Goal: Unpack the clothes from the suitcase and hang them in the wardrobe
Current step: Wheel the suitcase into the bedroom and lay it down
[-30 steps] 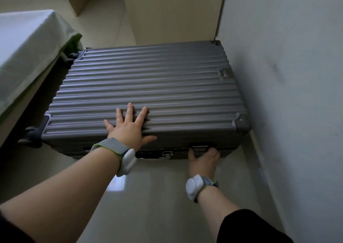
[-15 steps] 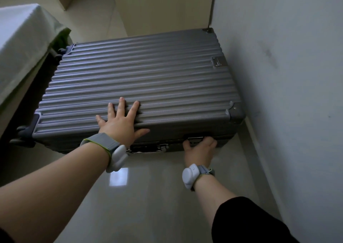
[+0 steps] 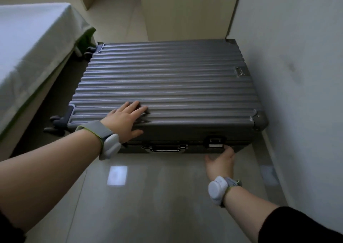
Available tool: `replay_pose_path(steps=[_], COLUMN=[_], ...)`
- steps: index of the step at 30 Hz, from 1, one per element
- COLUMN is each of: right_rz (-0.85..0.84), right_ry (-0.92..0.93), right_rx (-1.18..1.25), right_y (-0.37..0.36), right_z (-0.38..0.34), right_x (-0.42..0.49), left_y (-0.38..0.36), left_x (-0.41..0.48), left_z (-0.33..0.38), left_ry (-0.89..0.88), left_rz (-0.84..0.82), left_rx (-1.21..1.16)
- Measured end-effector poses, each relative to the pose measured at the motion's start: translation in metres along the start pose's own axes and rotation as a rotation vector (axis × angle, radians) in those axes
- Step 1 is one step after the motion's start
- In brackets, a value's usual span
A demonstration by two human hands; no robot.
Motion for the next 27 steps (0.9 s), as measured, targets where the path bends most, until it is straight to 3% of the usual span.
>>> replay_pose_path(steps=[4, 8, 14, 20, 27], right_rz=[-0.079, -0.245, -0.328, -0.346, -0.071], right_ry=[0.161, 0.264, 0.272, 0.111, -0.163], right_rx=[-0.128, -0.232, -0.169, -0.102, 0.059], right_y=[-0.005, -0.061, -0.158, -0.248, -0.269], right_z=[-0.038, -0.089, -0.138, -0.154, -0.158], right_x=[-0.015, -0.035, -0.061, -0.090, -0.114], left_y=[-0.011, -0.017, -0.018, -0.026, -0.026], left_x=[0.007, 0.012, 0.016, 0.017, 0.020], left_z=[-0.027, -0.047, -0.099, -0.125, -0.122], left_ry=[0.041, -0.048, -0.088, -0.151, -0.169], left_rz=[0.023, 0.070, 0.019, 0.048, 0.091], left_rx=[-0.028, -0.085, -0.139, -0.162, -0.144])
Point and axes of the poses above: each hand's wrist, its own x-axis towards the middle knuckle, its own y-axis out of the back of the hand, z = x × y, the point moved 9 cm from there along x, towards the middle knuckle, and after that the axes turned 9 degrees about y, right-handed, at the moved point
